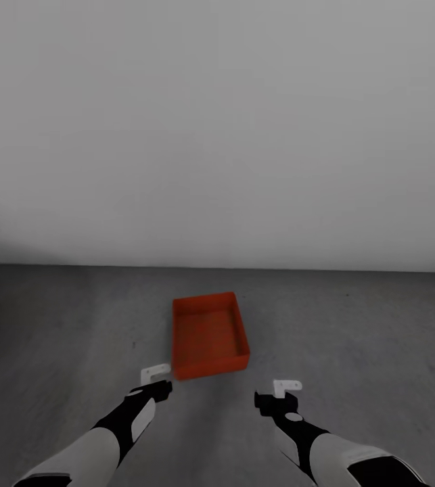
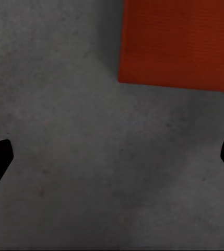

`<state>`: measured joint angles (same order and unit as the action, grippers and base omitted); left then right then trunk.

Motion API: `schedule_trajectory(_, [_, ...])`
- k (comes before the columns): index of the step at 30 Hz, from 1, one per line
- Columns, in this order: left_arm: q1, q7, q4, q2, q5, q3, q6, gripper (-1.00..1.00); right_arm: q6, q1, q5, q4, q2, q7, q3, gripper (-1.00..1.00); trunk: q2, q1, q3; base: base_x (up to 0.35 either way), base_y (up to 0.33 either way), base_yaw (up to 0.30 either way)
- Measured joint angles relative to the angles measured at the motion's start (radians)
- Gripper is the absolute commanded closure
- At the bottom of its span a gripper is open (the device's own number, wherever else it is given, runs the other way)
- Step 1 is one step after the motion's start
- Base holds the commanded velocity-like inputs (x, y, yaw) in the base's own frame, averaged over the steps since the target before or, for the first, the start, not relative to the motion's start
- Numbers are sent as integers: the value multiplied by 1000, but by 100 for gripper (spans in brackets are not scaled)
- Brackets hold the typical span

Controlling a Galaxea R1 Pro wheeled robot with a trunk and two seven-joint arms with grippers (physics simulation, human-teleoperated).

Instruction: Move the two storage containers from the living room to the garage. In the garage, place one container on the floor and stack the other container on top of it (either order is fine).

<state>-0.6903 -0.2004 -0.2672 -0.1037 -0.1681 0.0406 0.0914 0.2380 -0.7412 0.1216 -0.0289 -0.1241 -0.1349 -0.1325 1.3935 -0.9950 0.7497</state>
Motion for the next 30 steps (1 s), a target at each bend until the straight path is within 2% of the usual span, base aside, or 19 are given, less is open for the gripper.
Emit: schedule_trajectory(30, [0,0,6,1,0,-1,0,-100,0,0,0,0,0,0,0,-100,0,0,0,-335,0,0])
